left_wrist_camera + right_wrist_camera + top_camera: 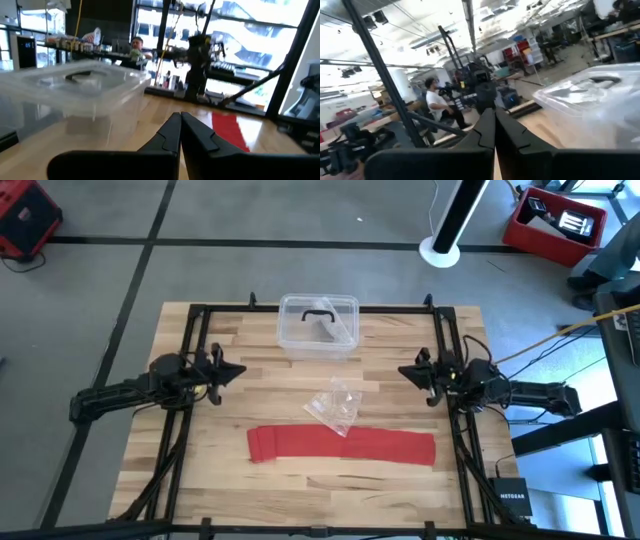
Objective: Roll bandage
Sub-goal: Roll the red bandage
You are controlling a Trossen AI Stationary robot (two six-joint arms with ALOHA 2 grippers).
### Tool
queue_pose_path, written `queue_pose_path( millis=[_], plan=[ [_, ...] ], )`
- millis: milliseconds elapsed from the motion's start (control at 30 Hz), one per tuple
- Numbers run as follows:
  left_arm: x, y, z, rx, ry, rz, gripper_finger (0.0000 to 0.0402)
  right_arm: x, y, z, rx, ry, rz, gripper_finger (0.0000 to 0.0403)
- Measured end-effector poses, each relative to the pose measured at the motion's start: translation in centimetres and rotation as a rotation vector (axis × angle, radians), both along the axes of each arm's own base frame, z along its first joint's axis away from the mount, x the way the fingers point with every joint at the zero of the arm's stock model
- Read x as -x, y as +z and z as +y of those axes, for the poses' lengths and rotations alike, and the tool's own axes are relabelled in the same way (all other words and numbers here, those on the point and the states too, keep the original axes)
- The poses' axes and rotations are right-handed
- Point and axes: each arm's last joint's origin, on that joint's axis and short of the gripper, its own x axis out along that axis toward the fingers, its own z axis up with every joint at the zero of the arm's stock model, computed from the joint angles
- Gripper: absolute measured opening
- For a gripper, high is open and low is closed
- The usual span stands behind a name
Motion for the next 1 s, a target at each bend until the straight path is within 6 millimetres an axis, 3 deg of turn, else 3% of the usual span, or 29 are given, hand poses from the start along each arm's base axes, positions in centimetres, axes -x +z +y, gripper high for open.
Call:
queue_pose_path(
  millis=[167, 333, 533, 633, 733, 1000],
  plan=[
    [0.2, 1.1, 0.0, 0.047, -0.012, -0.127, 0.0004, -1.8, 0.3, -0.3, 0.0, -0.025, 0.092, 0.0005],
    [0.3, 1.6, -0.1, 0.067, -0.022, -0.189, 0.0004, -5.2, 2.5, -0.4, 0.057, 0.032, 0.187, 0.0005],
    [0.2, 2.8, -0.7, 0.107, -0.132, -0.104, 0.0001, -11.6, 6.4, 1.2, 0.221, 0.17, 0.258, 0.0005],
    [-0.4, 3.5, -1.2, 0.128, -0.195, -0.017, 0.0001, -15.2, 7.1, 2.9, 0.312, 0.239, 0.329, 0.0005],
    [-1.2, 3.9, -1.8, 0.156, -0.242, 0.089, 0.0001, -18.6, 6.6, 4.6, 0.374, 0.285, 0.411, 0.0005],
    [-3.4, 4.2, -3.8, 0.36, -0.325, 0.492, 0.0, -25.7, 1.7, 8.3, 0.408, 0.364, 0.582, 0.0005]
  ],
)
